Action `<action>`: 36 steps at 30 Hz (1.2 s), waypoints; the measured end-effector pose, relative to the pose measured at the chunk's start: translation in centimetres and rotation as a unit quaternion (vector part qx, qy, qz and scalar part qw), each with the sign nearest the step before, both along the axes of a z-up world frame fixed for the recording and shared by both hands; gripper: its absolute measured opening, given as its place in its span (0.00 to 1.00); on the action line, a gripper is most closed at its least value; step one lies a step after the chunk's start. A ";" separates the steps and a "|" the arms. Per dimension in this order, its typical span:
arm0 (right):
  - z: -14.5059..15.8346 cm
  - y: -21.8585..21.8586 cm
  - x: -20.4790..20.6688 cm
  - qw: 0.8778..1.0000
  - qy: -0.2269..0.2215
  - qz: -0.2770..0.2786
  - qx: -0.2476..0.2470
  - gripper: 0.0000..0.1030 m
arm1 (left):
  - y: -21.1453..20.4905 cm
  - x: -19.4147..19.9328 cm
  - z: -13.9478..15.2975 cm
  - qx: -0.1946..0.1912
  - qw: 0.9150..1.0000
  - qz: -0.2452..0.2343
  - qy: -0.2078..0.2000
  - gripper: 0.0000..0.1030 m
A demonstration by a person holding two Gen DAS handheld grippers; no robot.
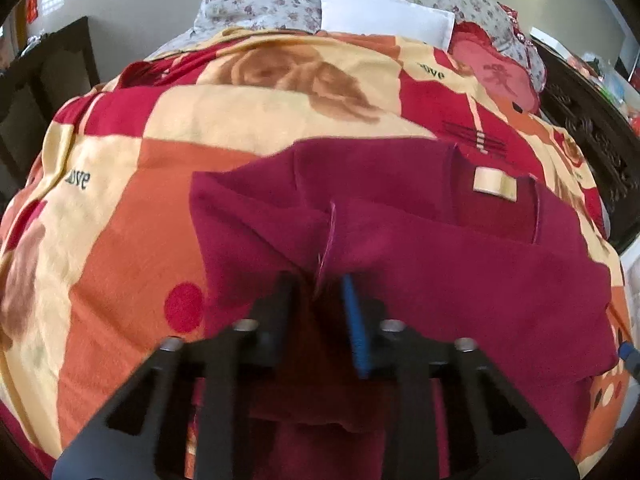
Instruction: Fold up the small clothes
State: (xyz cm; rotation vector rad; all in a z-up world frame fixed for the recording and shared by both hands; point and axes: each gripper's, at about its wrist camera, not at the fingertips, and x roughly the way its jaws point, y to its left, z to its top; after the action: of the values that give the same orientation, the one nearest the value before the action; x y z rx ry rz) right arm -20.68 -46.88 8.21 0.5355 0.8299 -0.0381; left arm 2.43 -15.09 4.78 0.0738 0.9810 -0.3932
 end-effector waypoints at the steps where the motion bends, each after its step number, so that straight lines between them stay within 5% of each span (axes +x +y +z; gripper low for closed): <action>1: -0.1 0.1 -0.1 1.000 0.008 0.001 -0.018 0.45 | 0.2 0.1 0.4 -0.005 1.000 0.002 -0.002 0.10; 5: -0.6 1.9 0.3 0.996 0.027 0.034 -0.083 0.47 | 2.2 0.8 2.7 -0.072 0.997 0.001 0.012 0.03; 9: -2.0 3.2 1.0 0.986 0.052 0.041 -0.153 0.49 | 2.9 0.5 3.7 -0.061 0.998 -0.004 0.001 0.03; 14: -2.8 2.4 1.0 0.990 0.059 0.027 -0.122 0.49 | 3.2 0.8 2.1 -0.077 0.996 -0.007 0.040 0.04; 19: -2.9 2.3 0.7 0.990 0.066 0.030 -0.117 0.49 | 1.6 0.4 0.3 -0.058 0.997 -0.020 0.052 0.27; 27: -3.3 1.9 0.8 0.993 0.063 0.022 -0.099 0.50 | 0.7 -0.4 -0.9 -0.036 0.999 -0.013 0.039 0.34; 30: -3.6 1.8 0.9 0.993 0.066 0.018 -0.096 0.51 | 0.0 -0.4 -0.8 -0.026 0.999 -0.029 0.037 0.32; 32: -3.7 1.7 0.8 0.994 0.063 0.015 -0.090 0.51 | -0.3 -0.4 -0.7 -0.031 0.998 -0.036 0.034 0.14; 36: -3.8 1.8 0.8 0.993 0.061 0.006 -0.101 0.51 | 0.5 -0.7 0.7 -0.071 0.996 -0.041 0.036 0.13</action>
State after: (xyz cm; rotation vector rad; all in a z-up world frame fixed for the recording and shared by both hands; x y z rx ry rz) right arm -19.88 -45.13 4.43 0.3387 0.9371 -0.1438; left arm 1.74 -14.61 5.50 -0.0295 1.0196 -0.5442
